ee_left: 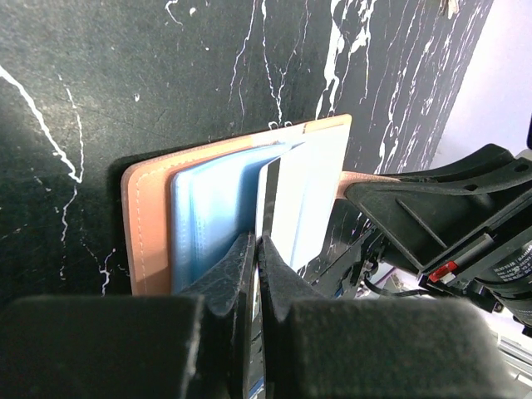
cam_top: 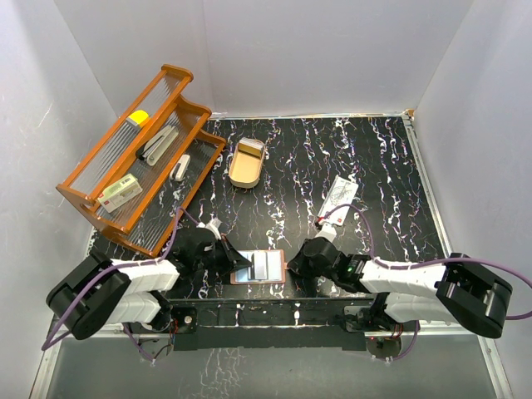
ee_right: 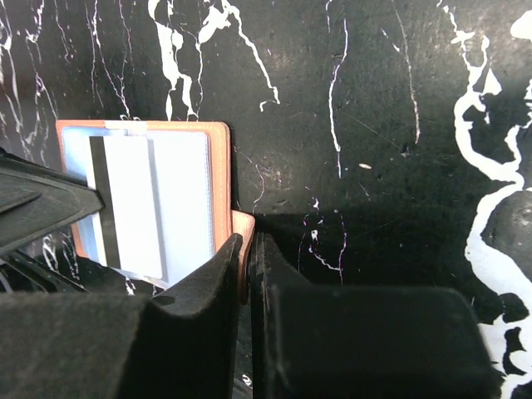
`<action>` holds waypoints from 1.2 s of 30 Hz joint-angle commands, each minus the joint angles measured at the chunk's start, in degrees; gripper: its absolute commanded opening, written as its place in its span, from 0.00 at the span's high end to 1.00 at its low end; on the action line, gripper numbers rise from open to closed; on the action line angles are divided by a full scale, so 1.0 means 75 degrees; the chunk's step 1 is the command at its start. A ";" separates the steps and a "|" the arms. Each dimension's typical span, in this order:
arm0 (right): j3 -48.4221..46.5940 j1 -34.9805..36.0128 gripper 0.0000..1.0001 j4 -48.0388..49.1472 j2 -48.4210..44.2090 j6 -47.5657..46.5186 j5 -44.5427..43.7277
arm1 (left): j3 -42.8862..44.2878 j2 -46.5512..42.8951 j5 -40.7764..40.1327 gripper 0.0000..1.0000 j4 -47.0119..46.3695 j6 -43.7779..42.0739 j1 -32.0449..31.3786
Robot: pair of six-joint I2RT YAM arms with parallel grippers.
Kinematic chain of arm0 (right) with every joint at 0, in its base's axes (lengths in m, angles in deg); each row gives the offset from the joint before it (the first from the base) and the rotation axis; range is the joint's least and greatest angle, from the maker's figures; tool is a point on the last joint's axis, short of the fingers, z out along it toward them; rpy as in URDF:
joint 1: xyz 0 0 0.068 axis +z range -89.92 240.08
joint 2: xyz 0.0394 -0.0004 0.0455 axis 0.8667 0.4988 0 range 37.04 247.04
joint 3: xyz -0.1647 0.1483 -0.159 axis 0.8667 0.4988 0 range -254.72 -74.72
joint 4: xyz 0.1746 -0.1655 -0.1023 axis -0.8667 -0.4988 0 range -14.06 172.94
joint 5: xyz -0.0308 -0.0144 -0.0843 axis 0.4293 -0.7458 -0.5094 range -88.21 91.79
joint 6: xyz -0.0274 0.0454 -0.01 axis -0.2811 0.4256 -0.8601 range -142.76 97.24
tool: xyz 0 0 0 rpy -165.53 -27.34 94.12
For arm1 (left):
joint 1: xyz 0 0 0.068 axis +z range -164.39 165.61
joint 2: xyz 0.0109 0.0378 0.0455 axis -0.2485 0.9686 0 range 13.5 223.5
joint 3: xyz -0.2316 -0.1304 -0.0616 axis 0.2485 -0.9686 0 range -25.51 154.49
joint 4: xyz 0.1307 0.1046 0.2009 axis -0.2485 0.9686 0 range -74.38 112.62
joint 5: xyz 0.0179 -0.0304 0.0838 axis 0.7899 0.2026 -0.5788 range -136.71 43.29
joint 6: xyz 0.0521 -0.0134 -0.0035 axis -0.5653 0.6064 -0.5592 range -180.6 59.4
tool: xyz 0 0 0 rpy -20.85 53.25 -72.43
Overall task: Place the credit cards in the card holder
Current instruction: Insert the credit card into the card holder.
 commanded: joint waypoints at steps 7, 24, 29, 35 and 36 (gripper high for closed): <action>0.0256 0.0042 1.00 0.1125 0.0153 0.0569 0.0172 | 0.0141 0.0484 -0.0065 1.00 -0.0477 -0.0290 -0.0172; 0.0189 0.0053 1.00 0.1107 0.0089 0.0464 0.0034 | 0.1153 0.0532 -0.0161 0.59 0.0900 -0.0669 -0.0308; 0.0166 0.0053 1.00 0.0937 0.0023 0.0388 0.0095 | 0.1221 -0.0085 -0.0306 0.49 0.1481 -0.0535 -0.0302; 0.0059 0.0053 1.00 0.0990 0.0004 0.0170 0.0083 | 0.1302 -0.0006 -0.0302 0.46 0.1689 -0.0531 -0.0314; 0.0052 0.0053 1.00 0.1024 0.0026 0.0171 0.0104 | 0.1278 0.0054 -0.0236 0.45 0.1561 -0.0506 -0.0314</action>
